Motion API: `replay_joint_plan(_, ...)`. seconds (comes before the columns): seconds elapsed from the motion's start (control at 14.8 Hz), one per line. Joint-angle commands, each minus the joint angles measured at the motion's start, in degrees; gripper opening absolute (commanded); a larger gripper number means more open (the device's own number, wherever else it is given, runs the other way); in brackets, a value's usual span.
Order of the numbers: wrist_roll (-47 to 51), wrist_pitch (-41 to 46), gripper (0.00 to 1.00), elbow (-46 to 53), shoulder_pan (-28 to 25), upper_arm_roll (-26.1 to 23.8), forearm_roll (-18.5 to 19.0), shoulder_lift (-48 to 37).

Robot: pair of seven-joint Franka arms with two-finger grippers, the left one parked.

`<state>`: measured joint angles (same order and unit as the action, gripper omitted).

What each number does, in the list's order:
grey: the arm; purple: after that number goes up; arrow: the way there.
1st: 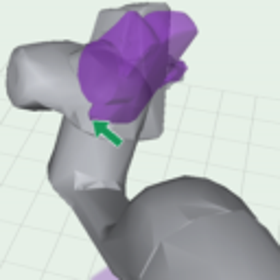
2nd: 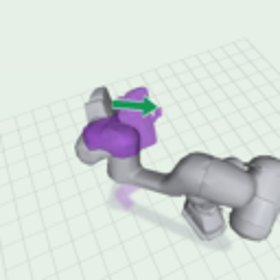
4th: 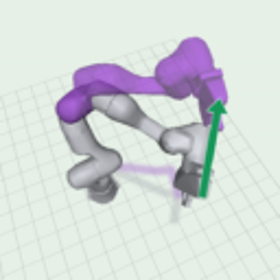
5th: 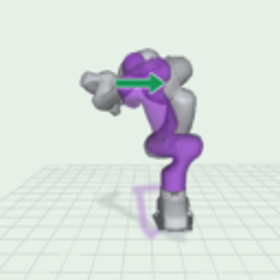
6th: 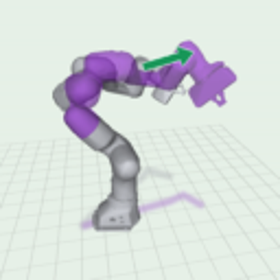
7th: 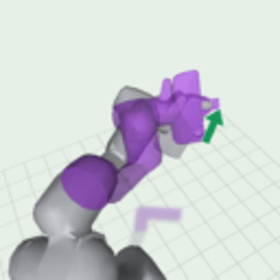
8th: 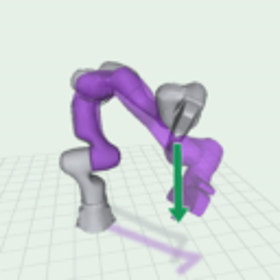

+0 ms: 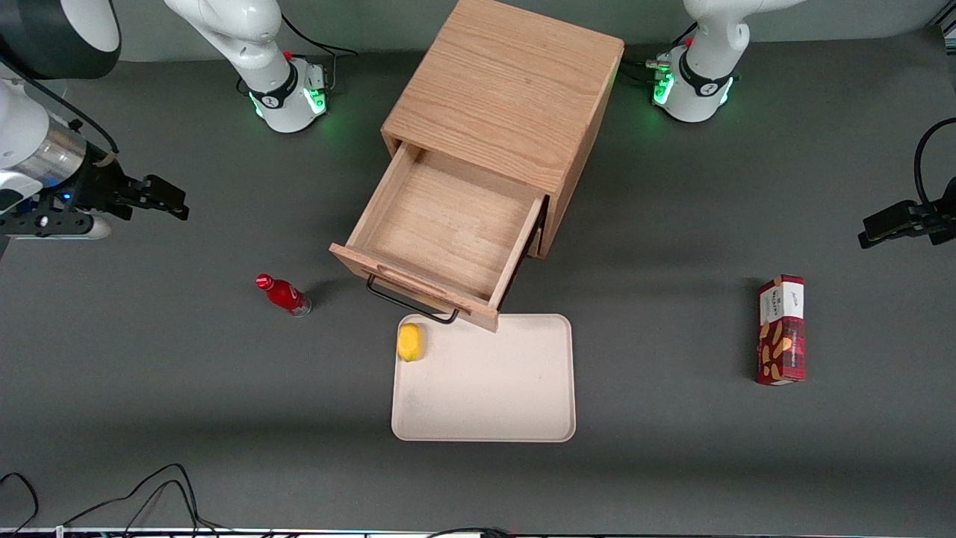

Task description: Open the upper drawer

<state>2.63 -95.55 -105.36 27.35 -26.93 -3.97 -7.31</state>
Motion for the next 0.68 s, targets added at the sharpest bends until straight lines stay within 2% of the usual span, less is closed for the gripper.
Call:
replay_joint_plan(0.0, 0.71, 0.45, 1.00, 0.94, 0.69, -0.58, -1.13, 0.36)
replay_joint_plan(0.14, -0.34, 0.45, 1.00, 1.03, 0.69, -0.93, -1.13, 0.80)
replay_joint_plan(0.2, -1.74, 0.62, 1.00, 1.38, -0.88, -0.06, -1.22, 0.89)
replay_joint_plan(0.27, -2.01, 0.63, 1.00, 1.38, -4.98, 2.99, -1.22, 1.32)
replay_joint_plan(0.47, -1.40, 0.89, 1.00, 1.74, -25.70, 22.64, -1.13, 1.33)
replay_joint_plan(0.54, -1.40, 1.15, 1.00, 1.82, -30.81, 27.76, -1.04, 1.24)
replay_joint_plan(0.61, -1.40, 1.15, 1.00, 1.74, -32.60, 29.90, -0.87, 1.07)
